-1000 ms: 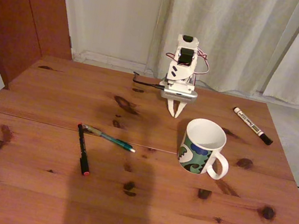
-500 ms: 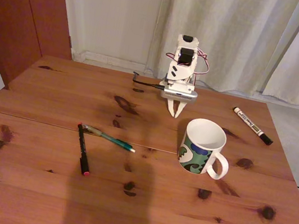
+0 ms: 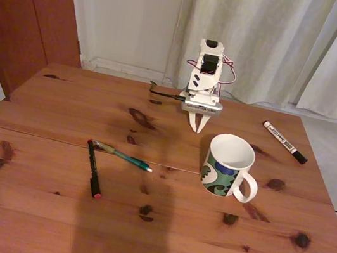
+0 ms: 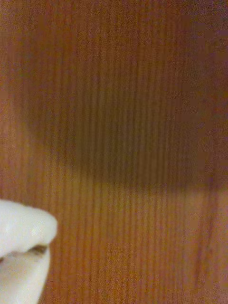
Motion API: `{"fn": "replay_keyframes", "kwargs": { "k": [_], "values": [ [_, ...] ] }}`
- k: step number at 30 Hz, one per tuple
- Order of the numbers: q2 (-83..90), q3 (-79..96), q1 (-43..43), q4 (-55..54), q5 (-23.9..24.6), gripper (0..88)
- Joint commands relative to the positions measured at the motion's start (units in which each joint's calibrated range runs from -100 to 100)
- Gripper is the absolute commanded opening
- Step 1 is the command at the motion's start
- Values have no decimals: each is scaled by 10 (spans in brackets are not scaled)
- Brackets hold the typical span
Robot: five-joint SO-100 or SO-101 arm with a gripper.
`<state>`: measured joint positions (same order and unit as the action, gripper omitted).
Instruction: Clean up the desk and place the pens and markers into the cup
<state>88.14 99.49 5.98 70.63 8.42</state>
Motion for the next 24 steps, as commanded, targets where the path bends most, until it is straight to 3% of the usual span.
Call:
{"fn": "replay_keyframes", "kwargs": {
  "k": [1,24],
  "values": [
    [4,5,-2,0,-1,11],
    [2,5,-4,0,-2,7]
  ]
}}
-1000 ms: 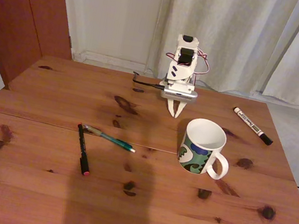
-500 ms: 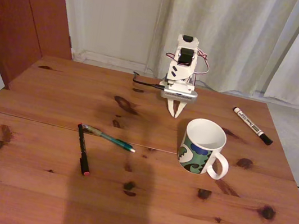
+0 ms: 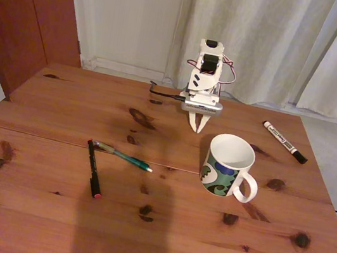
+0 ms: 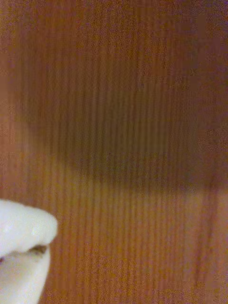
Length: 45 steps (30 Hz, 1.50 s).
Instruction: Clean up the desk and place the pens and markers into the cup
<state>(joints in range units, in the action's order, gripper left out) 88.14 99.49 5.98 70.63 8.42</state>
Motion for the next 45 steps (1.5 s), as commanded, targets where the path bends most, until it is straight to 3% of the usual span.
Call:
{"fn": "replay_keyframes", "kwargs": {
  "k": [1,15,30,36,45],
  "values": [
    [2,5,-5,0,-1,7],
    [-34,-95,-1,-1,-5,6],
    [-351,-425,4,-7,-2,6],
    [-445,-540,57,-7,0,6],
    [-465,-549,147,1,-10,6]
  ]
}}
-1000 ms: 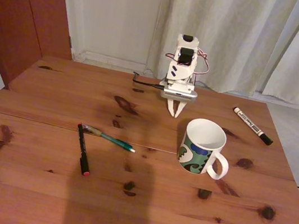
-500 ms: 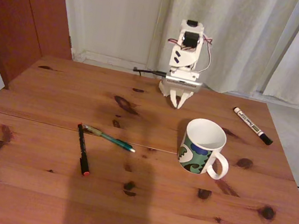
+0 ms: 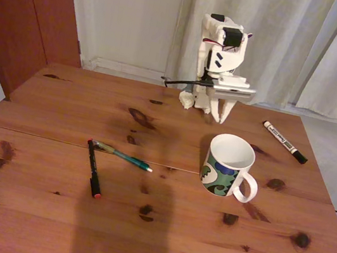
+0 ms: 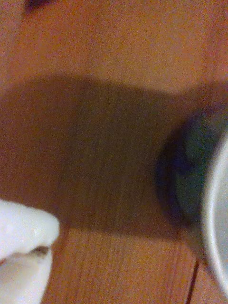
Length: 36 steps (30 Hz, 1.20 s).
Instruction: Clean up the desk and place the pens and markers into the cup
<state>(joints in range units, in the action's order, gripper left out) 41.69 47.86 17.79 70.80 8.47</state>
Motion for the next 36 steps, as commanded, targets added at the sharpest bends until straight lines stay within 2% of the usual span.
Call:
{"fn": "replay_keyframes", "kwargs": {
  "k": [1,4,19,25,36],
  "values": [
    [0,-33,42,0,-19,6],
    [1,-33,75,0,-34,7],
    [-3,-33,258,-10,-32,7],
    [-7,-32,284,-66,-13,7],
    [-63,-43,327,-74,-13,7]
  ]
}}
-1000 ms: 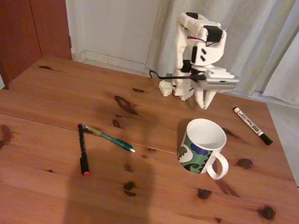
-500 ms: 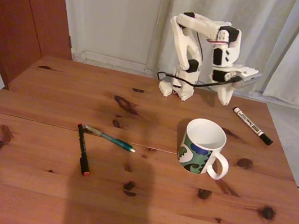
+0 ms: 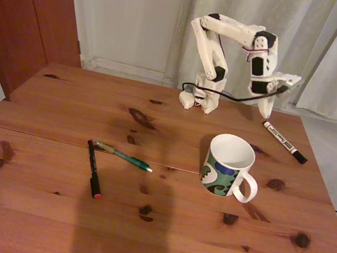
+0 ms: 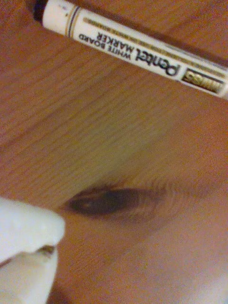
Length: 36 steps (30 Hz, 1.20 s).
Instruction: Clean up the desk and place the pens and markers into the cup
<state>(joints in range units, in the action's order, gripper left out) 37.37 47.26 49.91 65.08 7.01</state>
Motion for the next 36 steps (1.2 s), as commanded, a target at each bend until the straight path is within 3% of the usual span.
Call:
{"fn": "replay_keyframes", "kwargs": {
  "k": [1,36],
  "values": [
    [-34,-40,6,-24,2,7],
    [-317,-274,1,-44,38,6]
  ]
}}
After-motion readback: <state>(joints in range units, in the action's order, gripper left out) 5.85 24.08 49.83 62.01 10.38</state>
